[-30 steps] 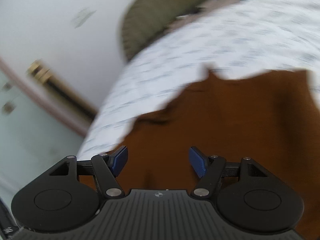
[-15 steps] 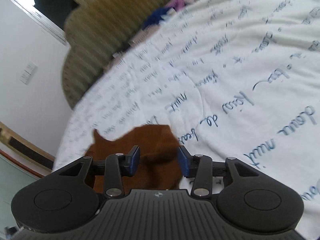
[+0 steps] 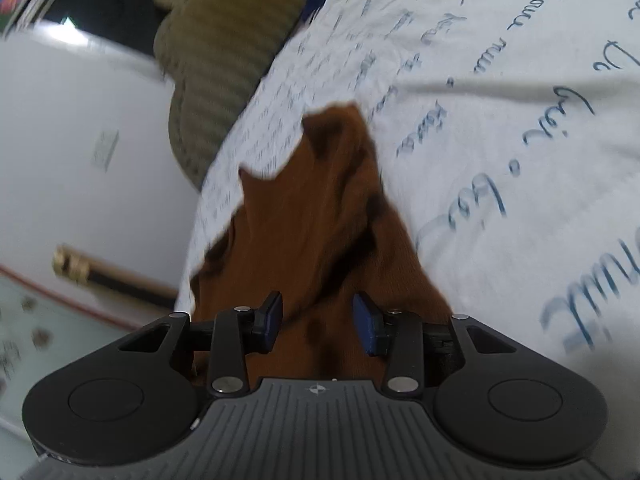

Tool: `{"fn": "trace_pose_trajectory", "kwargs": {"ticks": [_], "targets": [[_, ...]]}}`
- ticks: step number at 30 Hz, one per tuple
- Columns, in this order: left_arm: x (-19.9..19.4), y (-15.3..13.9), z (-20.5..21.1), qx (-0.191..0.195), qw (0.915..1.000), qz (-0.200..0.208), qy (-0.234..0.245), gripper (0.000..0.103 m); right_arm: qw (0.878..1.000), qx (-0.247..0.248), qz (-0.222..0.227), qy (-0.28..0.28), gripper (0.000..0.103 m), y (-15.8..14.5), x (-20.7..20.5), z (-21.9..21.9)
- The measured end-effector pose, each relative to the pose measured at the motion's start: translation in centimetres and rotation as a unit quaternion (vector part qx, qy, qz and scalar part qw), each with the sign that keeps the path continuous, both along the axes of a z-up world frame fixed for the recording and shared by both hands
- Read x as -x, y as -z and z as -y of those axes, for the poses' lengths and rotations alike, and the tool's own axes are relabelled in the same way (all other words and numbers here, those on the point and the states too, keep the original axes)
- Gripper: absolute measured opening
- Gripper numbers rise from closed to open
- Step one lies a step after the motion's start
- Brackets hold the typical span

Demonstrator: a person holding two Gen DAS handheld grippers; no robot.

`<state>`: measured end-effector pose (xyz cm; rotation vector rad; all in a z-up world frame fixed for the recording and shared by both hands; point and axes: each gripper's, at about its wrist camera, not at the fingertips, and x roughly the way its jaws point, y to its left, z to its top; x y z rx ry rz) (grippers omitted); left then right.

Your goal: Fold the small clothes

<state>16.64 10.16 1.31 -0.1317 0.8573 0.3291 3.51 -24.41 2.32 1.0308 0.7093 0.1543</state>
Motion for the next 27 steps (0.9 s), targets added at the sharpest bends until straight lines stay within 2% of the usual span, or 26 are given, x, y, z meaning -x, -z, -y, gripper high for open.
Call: {"fn": "trace_pose_trajectory", "kwargs": {"ticks": [5,9,10,12,13,15,16,18,22,24,26,27], "targets": [[-0.1,0.0,-0.1,0.0,1.0,0.001,0.0,0.103,0.992,-0.075,0.011,0.1,0.04,1.3,-1.3,3.4],[0.0,0.2,0.1,-0.004,1.0,0.005,-0.001,0.103,0.979,-0.1,0.034,0.173,0.036,2.1,0.3,4.3],[0.0,0.2,0.1,-0.005,1.0,0.005,-0.001,0.103,0.977,-0.088,0.037,0.189,0.034,2.2,0.9,3.9],[0.1,0.2,0.0,-0.003,1.0,0.007,-0.001,0.103,0.968,-0.021,0.064,0.242,0.034,1.4,2.7,3.1],[0.1,0.2,0.0,-0.004,1.0,0.007,-0.001,0.103,0.966,-0.004,0.063,0.251,0.034,1.4,3.1,3.1],[0.2,0.1,0.2,-0.006,1.0,0.006,-0.001,0.103,0.972,-0.053,0.043,0.226,0.034,2.0,2.7,4.0],[0.2,0.1,0.2,-0.006,1.0,0.005,-0.001,0.103,0.974,-0.052,0.054,0.215,0.034,1.5,2.6,4.0],[0.2,-0.1,0.2,-0.005,1.0,0.004,-0.002,0.103,0.981,-0.008,0.086,0.176,0.036,-0.5,1.5,3.1],[0.1,-0.1,-0.1,0.003,1.0,0.001,-0.005,0.103,0.992,-0.011,0.098,0.083,0.039,-2.4,-4.5,0.6],[-0.1,0.0,-0.2,0.002,1.0,0.001,-0.005,0.103,0.996,0.002,0.08,0.044,0.042,-2.0,-8.0,-0.7],[-0.1,0.1,-0.2,0.0,1.0,0.0,-0.004,0.103,0.997,0.038,0.041,0.06,0.042,-1.0,-10.6,-0.9],[-0.2,0.1,-0.2,0.0,1.0,0.0,-0.003,0.103,0.996,0.05,0.017,0.072,0.038,0.0,-11.3,-0.4]]}}
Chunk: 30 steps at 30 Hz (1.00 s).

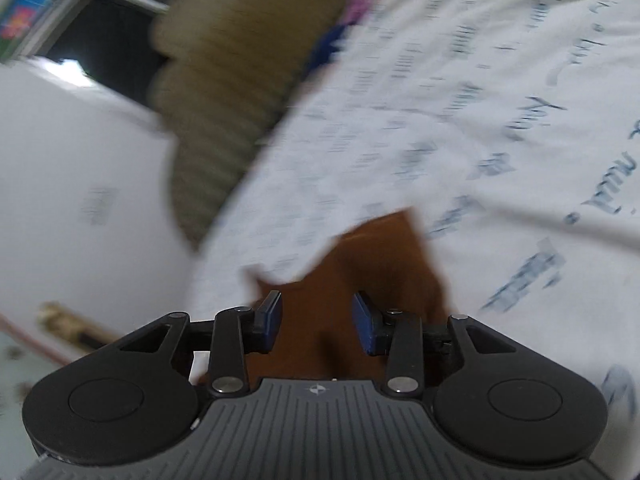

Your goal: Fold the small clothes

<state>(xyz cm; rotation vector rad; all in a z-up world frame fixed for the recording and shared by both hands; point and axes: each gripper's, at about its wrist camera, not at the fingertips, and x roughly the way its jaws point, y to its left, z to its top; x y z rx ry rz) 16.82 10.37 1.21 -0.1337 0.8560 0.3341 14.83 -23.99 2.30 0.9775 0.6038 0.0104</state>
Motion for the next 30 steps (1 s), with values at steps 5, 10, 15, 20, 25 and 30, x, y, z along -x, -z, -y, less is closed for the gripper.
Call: {"fn": "trace_pose_trajectory", "kwargs": {"ticks": [5,10,15,20,25,30], "targets": [[0.0,-0.2,-0.4,0.008,0.9999,-0.004,0.008,0.103,0.999,-0.042,-0.017,0.029,0.024,1.7,0.0,1.7],[0.4,-0.6,-0.8,0.016,0.9997,-0.008,0.017,0.103,0.994,-0.006,0.051,-0.098,0.031,-3.2,-1.9,-5.1],[0.8,-0.6,-1.3,0.023,0.9992,-0.007,0.032,0.103,0.976,-0.032,-0.006,-0.216,0.031,-1.8,-8.3,-14.0],[0.7,-0.5,-1.3,0.018,0.9989,-0.005,0.043,0.103,0.977,-0.02,-0.031,-0.212,0.031,0.7,-12.3,-18.8],[0.5,-0.7,-1.5,0.021,0.9985,-0.008,0.049,0.103,0.982,0.019,-0.022,-0.184,0.031,0.9,-18.7,-20.7],[2.0,-1.9,-2.9,0.041,0.9972,0.0,0.062,0.103,0.982,0.065,-0.024,-0.174,0.031,-0.7,-23.7,-21.8]]}}
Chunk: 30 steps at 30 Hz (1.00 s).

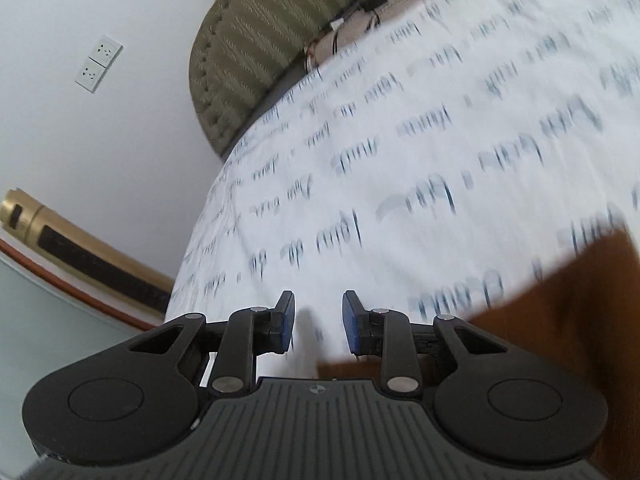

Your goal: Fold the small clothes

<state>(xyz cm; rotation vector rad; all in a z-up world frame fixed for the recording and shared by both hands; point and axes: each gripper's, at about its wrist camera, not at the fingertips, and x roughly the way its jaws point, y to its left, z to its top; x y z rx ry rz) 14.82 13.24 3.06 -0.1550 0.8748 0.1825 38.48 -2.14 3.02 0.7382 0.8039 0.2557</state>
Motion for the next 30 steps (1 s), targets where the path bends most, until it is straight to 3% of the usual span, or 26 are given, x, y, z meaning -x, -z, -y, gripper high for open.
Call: {"fn": "trace_pose_trajectory", "kwargs": {"ticks": [5,10,13,17,20,23,26,30], "targets": [[4.8,-2.4,-4.5,0.027,0.9978,0.051,-0.034,0.103,0.996,0.022,0.065,-0.064,0.035,-4.1,3.2,-1.3],[10.0,-3.7,-9.8,0.006,0.9918,0.069,-0.107,0.103,0.985,0.03,0.081,-0.152,0.037,-6.0,8.7,-4.4],[12.1,-3.1,-12.7,-0.004,0.9869,0.056,-0.151,0.103,0.978,0.012,0.078,-0.194,0.037,-6.3,12.3,-6.8],[14.7,-1.7,-16.3,0.021,0.9793,0.044,-0.197,0.103,0.968,-0.024,0.06,-0.243,0.038,-5.8,17.3,-10.2],[17.4,-1.1,-17.9,0.035,0.9716,0.058,-0.227,0.103,0.959,-0.048,0.039,-0.278,0.038,-4.9,21.2,-12.9],[19.6,-0.7,-18.6,0.048,0.967,0.079,-0.238,0.103,0.948,-0.039,0.025,-0.316,0.038,-4.1,24.1,-16.6],[21.4,-0.7,-18.8,0.059,0.9636,0.092,-0.244,0.103,0.93,0.015,0.046,-0.363,0.038,-4.7,26.5,-21.4],[23.6,-1.1,-18.8,0.068,0.9574,0.12,-0.254,0.103,0.893,0.093,0.098,-0.428,0.039,-6.6,28.6,-28.6]]}}
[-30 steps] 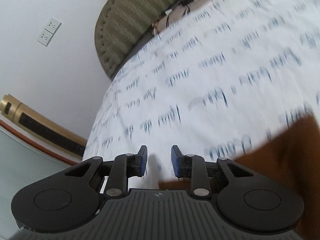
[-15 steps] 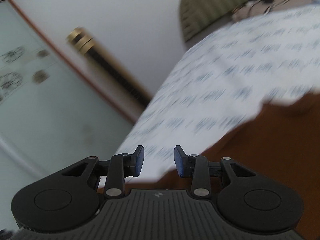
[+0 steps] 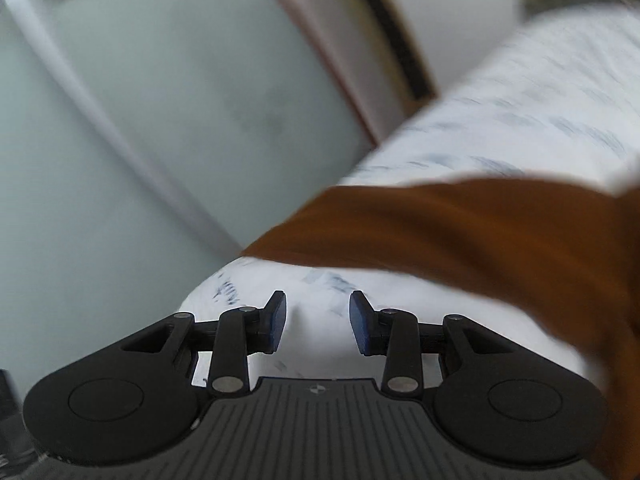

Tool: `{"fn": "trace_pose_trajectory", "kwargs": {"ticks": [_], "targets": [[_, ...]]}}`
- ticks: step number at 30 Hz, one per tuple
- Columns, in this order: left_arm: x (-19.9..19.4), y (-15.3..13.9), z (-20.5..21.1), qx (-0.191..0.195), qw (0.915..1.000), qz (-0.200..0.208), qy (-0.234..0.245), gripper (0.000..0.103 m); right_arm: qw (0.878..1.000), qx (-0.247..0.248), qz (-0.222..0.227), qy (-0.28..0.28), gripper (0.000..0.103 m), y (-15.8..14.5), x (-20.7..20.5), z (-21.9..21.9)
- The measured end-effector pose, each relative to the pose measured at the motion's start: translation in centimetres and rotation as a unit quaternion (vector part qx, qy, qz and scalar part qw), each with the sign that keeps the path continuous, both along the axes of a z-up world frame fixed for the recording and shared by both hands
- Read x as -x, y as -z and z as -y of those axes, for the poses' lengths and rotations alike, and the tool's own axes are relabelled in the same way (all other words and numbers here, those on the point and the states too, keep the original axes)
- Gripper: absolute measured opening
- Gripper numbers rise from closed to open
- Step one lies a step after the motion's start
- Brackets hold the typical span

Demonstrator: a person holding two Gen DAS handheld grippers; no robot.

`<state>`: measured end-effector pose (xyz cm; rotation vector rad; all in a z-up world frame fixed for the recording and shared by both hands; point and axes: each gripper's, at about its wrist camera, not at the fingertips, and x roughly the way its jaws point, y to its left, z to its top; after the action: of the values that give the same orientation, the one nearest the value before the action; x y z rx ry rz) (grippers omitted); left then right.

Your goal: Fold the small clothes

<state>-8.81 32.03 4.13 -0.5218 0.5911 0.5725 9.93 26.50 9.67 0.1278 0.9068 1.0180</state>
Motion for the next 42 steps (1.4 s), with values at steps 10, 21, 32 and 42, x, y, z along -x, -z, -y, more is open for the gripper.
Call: {"fn": "trace_pose_trajectory", "kwargs": {"ticks": [10,21,32,42], "targets": [[3.5,1.6,-1.9,0.016,0.9998,0.001,-0.013,0.103,0.965,0.142,0.177,-0.132,0.042,-2.4,2.6,-13.9],[3.9,0.6,-1.5,0.027,0.9996,0.01,0.002,0.103,0.923,0.23,0.252,-0.18,0.048,-0.8,4.9,-18.2],[-1.4,-2.4,-11.4,0.1,0.994,0.036,-0.026,0.103,0.958,0.173,0.199,-0.117,0.008,-2.2,3.0,-13.2],[-7.7,1.1,-15.7,0.21,0.9759,-0.008,-0.058,0.103,0.957,0.135,0.244,-0.083,0.008,-2.7,4.8,-10.2]]}}
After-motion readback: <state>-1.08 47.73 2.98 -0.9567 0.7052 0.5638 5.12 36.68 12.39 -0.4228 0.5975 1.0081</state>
